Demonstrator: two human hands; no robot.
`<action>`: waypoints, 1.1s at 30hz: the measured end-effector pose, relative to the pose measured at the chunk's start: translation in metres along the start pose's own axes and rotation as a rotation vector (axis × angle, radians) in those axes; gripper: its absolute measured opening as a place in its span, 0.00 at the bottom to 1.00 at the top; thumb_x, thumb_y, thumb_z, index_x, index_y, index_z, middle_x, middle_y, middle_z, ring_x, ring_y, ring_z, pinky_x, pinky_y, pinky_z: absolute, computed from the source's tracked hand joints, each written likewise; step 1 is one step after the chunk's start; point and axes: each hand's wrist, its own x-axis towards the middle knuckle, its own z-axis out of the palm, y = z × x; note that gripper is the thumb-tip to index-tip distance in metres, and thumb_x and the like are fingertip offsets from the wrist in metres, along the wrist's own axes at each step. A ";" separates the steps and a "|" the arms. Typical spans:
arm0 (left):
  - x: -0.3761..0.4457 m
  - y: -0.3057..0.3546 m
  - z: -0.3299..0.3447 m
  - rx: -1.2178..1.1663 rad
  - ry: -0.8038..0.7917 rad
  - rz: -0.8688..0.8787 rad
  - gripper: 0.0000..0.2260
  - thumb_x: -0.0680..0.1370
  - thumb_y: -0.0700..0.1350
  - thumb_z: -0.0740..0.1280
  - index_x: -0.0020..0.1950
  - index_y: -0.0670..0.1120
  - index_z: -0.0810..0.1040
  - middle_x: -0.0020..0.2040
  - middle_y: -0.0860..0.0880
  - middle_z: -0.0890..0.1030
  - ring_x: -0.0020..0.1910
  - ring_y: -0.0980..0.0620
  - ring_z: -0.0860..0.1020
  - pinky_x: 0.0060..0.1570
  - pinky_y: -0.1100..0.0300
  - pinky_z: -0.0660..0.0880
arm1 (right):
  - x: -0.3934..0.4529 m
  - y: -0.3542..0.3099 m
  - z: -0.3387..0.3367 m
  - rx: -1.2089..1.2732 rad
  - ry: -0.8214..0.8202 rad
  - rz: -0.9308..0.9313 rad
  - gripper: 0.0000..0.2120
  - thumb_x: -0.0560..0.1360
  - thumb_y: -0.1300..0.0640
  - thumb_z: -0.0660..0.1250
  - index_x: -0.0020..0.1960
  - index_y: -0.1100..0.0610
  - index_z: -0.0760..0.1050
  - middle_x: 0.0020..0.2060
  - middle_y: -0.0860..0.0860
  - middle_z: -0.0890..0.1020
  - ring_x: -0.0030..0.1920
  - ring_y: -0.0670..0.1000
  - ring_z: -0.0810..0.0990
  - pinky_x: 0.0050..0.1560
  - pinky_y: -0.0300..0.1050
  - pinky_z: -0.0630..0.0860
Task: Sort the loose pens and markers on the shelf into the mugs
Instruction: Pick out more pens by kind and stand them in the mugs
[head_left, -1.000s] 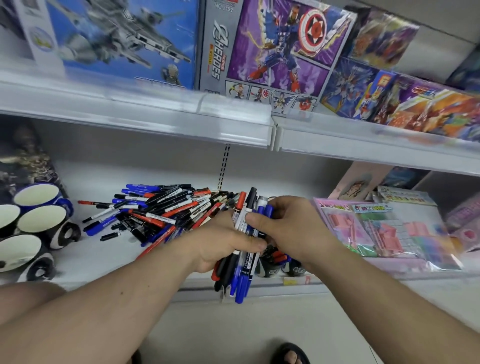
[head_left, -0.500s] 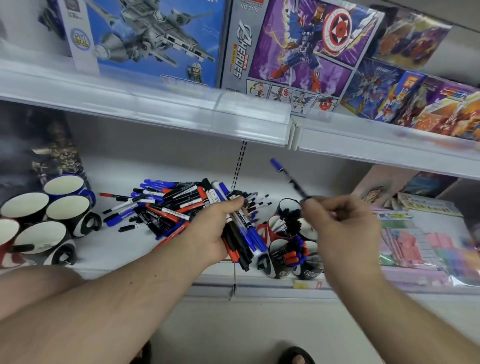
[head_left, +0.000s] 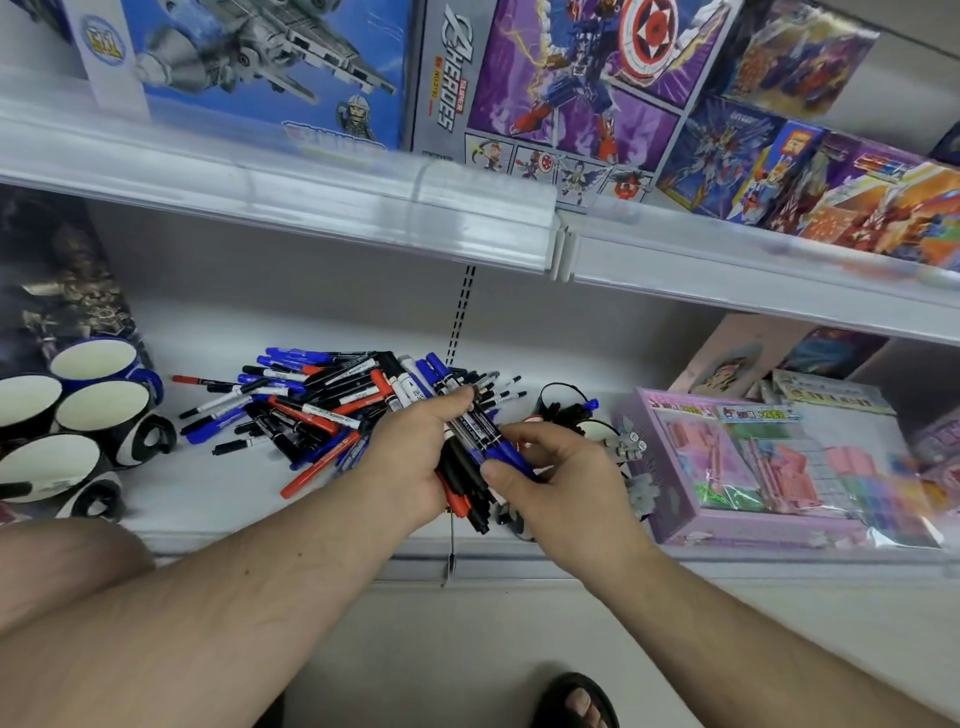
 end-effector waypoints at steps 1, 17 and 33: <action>0.001 0.000 -0.001 0.002 0.023 0.011 0.10 0.75 0.43 0.72 0.53 0.38 0.81 0.43 0.38 0.84 0.35 0.41 0.83 0.29 0.53 0.79 | 0.000 -0.002 -0.002 0.046 -0.029 0.048 0.14 0.73 0.58 0.75 0.57 0.48 0.80 0.41 0.46 0.82 0.34 0.43 0.79 0.37 0.36 0.74; 0.015 -0.003 0.002 0.085 0.180 0.110 0.19 0.72 0.42 0.77 0.59 0.35 0.77 0.48 0.38 0.83 0.35 0.42 0.82 0.28 0.52 0.79 | 0.003 -0.001 0.003 0.117 -0.106 0.127 0.14 0.78 0.65 0.66 0.41 0.48 0.81 0.29 0.49 0.76 0.27 0.47 0.72 0.30 0.41 0.71; 0.029 0.012 -0.014 0.333 0.163 0.076 0.05 0.71 0.33 0.71 0.46 0.37 0.81 0.42 0.41 0.78 0.36 0.46 0.75 0.36 0.55 0.75 | 0.104 0.064 -0.070 -1.209 -0.320 0.218 0.09 0.78 0.60 0.63 0.48 0.63 0.80 0.40 0.54 0.79 0.41 0.53 0.78 0.40 0.41 0.76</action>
